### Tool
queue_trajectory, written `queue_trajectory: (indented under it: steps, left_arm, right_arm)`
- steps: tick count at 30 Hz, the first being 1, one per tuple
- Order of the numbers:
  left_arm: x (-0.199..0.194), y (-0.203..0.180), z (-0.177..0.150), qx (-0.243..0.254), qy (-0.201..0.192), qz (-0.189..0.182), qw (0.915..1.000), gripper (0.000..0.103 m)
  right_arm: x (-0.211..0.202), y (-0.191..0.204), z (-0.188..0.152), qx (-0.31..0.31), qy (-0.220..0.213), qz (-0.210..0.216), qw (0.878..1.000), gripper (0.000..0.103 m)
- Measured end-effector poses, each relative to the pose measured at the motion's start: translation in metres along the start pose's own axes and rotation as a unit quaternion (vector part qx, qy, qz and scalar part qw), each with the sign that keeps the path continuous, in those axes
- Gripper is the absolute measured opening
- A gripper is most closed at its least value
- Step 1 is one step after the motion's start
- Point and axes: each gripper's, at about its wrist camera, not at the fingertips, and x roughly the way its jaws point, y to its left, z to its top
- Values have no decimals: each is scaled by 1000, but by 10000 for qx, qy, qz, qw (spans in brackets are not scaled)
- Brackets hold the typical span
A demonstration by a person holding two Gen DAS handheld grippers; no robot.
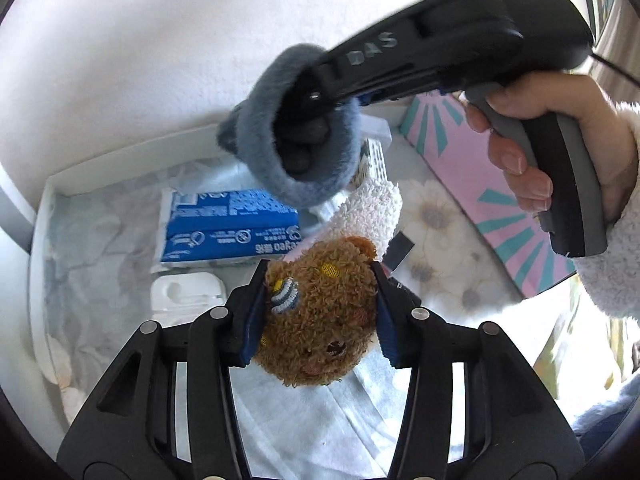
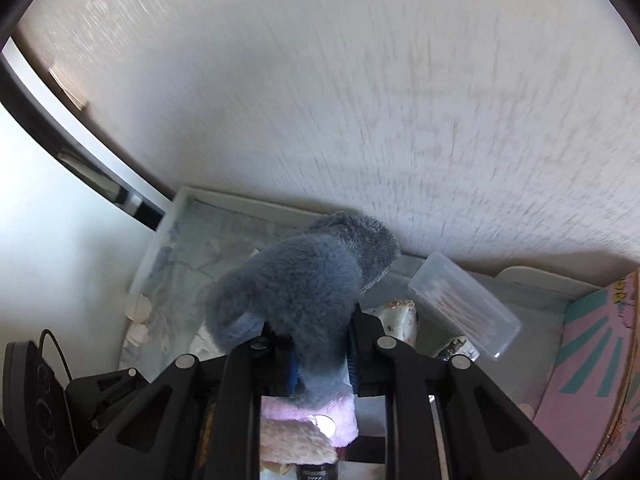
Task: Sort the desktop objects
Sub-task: 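Grasp the teddy-bear keychain with left gripper while right gripper grasps the grey plush, then carry the bear and grey plush into the cardboard box and release both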
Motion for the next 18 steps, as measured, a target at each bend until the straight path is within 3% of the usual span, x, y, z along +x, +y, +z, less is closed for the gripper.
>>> queue_trajectory:
  steps: [18]
  left_arm:
    - [-33, 0, 22, -300, 69, -103, 9995, 43]
  right_arm:
    - [-96, -2, -20, 359, -738, -389, 9959, 17]
